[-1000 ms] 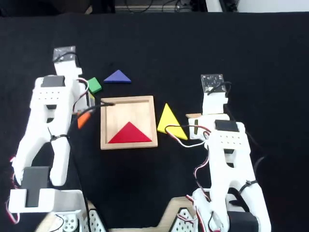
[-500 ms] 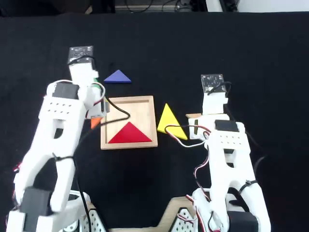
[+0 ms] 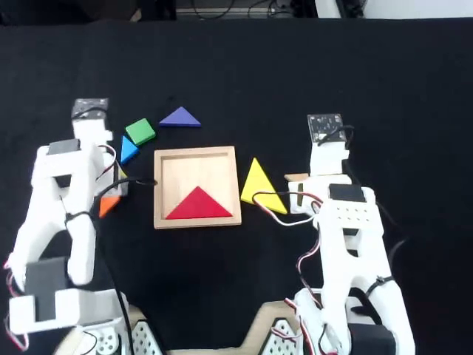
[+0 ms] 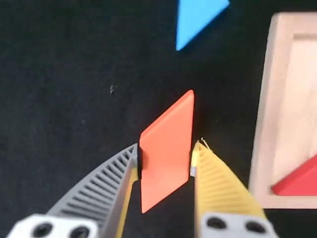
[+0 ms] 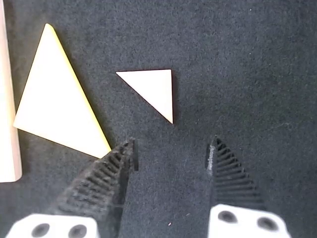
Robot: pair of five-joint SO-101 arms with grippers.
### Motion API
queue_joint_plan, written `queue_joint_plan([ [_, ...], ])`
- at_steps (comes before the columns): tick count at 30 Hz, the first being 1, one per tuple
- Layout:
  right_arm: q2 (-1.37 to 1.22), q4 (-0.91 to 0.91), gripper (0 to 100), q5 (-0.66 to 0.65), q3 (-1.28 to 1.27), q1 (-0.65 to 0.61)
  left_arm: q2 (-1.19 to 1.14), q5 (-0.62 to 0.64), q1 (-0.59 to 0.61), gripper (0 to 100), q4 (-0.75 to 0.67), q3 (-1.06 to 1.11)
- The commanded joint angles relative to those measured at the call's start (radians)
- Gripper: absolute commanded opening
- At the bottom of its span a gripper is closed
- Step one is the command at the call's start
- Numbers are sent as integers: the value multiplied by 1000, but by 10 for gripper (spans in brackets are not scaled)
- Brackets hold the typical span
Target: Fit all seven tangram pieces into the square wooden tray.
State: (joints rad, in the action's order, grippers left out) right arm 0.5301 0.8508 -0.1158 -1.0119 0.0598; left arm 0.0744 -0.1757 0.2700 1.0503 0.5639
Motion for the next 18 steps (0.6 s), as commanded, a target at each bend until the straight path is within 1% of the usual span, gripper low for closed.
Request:
queue_joint_plan([
  [1,28,-32,230,-5,-4,-11,-61,-80,22,198,-29,-53],
  [4,28,-52,230,-5,-16,-9,-106,-77,50,253,28,-110],
  [6,28,-57,230,-5,-18,-14,-126,-75,64,269,60,-148],
  [7,28,-57,230,-6,-18,-14,-129,-61,74,272,68,-168],
  [9,28,-57,230,-34,-18,-14,-129,6,88,274,83,-209],
  [11,28,-57,230,-46,-18,-14,-123,43,90,273,138,-257],
  [13,28,-57,230,-46,-18,-14,-103,48,58,270,226,-286],
  [15,28,-57,230,-46,-18,-14,-78,49,-7,270,276,-265],
  [18,28,-57,230,-51,-16,-14,-25,49,-101,234,269,-191],
])
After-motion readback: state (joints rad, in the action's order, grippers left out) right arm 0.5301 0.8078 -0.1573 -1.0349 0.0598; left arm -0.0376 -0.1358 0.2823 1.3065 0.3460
